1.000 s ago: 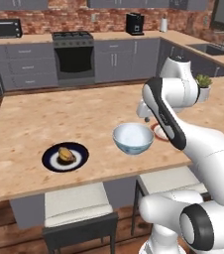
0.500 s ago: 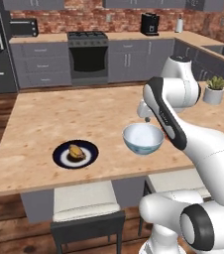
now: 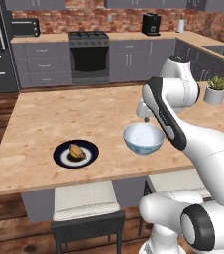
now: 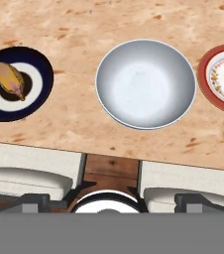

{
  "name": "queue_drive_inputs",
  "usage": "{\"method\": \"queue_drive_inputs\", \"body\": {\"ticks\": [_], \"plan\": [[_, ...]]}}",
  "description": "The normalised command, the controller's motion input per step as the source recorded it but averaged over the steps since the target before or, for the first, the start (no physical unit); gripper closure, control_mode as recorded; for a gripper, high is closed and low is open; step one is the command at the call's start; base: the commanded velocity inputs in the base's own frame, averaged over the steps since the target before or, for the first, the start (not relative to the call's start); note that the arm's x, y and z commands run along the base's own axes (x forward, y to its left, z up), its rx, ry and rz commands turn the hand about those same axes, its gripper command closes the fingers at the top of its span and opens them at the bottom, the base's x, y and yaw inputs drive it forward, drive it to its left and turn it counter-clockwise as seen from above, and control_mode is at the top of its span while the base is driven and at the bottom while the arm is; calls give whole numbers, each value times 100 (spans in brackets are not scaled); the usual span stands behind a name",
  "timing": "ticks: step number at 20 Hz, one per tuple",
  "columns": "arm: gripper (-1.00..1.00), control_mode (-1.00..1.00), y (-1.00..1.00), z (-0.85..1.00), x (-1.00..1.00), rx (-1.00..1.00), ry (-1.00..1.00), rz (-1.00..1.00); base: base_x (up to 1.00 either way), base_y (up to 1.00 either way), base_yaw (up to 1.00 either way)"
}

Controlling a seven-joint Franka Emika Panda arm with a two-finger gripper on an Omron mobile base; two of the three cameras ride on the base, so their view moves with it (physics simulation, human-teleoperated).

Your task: Pick the chicken drumstick and avocado from their plates and place them in the bowl. Then put the bowl in the fridge.

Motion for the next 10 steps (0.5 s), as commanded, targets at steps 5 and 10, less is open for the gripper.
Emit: {"method": "queue_drive_inputs", "body": {"ticks": [5, 10], "plan": [[-100, 100, 0, 0, 0, 0, 0, 0, 0, 0, 0], [-100, 100, 0, 0, 0, 0, 0, 0, 0, 0, 0]]}}
